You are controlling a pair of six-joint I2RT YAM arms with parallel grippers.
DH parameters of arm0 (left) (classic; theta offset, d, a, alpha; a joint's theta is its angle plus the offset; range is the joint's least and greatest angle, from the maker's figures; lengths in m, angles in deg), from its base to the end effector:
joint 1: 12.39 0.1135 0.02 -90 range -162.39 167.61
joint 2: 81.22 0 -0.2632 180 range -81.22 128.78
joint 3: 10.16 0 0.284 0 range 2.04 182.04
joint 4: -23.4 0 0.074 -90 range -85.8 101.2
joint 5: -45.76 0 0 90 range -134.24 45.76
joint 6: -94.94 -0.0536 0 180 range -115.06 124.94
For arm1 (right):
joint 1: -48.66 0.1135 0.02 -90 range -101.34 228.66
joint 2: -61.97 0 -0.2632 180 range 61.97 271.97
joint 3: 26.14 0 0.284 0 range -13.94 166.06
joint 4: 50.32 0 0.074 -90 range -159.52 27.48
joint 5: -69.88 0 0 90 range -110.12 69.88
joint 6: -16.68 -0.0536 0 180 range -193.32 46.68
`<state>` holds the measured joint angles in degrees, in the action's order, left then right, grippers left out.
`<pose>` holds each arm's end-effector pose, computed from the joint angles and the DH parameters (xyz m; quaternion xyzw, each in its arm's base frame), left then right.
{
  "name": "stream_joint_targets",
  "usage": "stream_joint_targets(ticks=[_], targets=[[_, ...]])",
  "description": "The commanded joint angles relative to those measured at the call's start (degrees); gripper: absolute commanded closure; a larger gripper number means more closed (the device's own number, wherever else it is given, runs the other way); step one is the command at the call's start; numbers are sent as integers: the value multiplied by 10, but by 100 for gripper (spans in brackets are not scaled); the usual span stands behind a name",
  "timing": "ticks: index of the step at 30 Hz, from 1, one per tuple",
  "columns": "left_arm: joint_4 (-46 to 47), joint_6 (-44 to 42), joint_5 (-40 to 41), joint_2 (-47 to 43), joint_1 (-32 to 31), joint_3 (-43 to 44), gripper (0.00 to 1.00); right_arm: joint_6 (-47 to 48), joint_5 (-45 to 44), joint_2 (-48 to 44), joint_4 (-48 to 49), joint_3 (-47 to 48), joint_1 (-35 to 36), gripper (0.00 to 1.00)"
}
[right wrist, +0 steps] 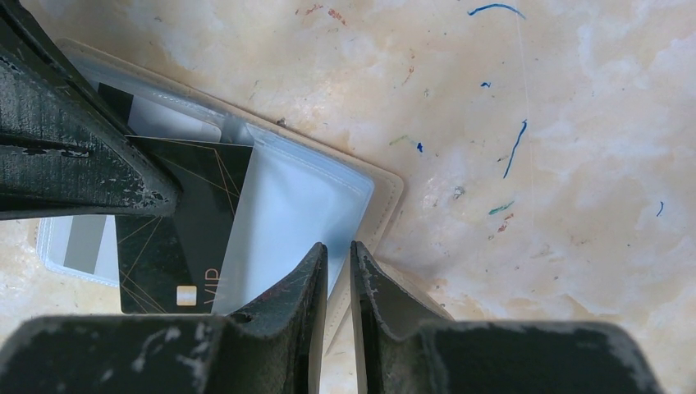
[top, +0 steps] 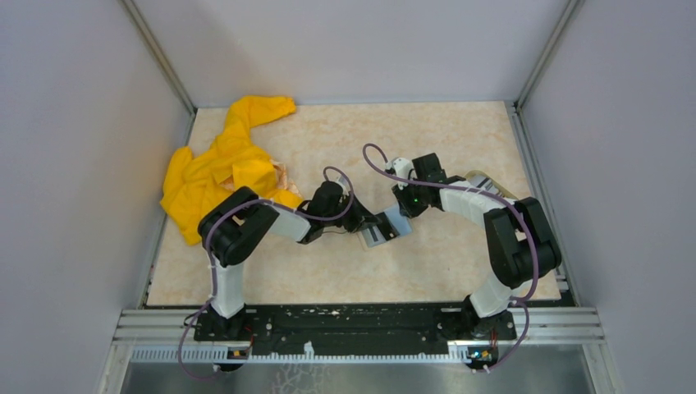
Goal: Put the credit cards into the card holder
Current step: Insert the credit card into the card holder.
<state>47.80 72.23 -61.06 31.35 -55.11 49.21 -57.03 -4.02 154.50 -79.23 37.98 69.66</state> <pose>0.2840 -0.2834 0.0688 -0.1084 0.8478 -0.4847 0.1857 0.3207 0.1390 0.1357 -0.3411 0.8877 0.1457 0.2728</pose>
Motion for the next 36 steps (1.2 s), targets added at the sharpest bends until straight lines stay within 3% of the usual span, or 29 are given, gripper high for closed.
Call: stream_joint_targets(ticks=[1, 15, 20, 26, 31, 36], targets=[[-22, -2, -5, 28, 4, 3, 100, -8, 2, 2, 18, 26, 5, 83], [34, -3, -45, 63, 11, 9, 100, -7, 21, -6, 15, 27, 5, 83], [39, -6, -53, 68, 13, 10, 94, 10, 118, -41, 6, 28, 5, 82], [45, -8, -59, 74, 14, 11, 89, 116, 278, -92, -10, -1, 27, 83], [48, -6, -65, 80, 15, 14, 86, 147, 215, -114, 36, -36, 104, 99], [45, -3, -66, 82, 15, 17, 85, 151, 108, -77, 30, -22, 157, 100]])
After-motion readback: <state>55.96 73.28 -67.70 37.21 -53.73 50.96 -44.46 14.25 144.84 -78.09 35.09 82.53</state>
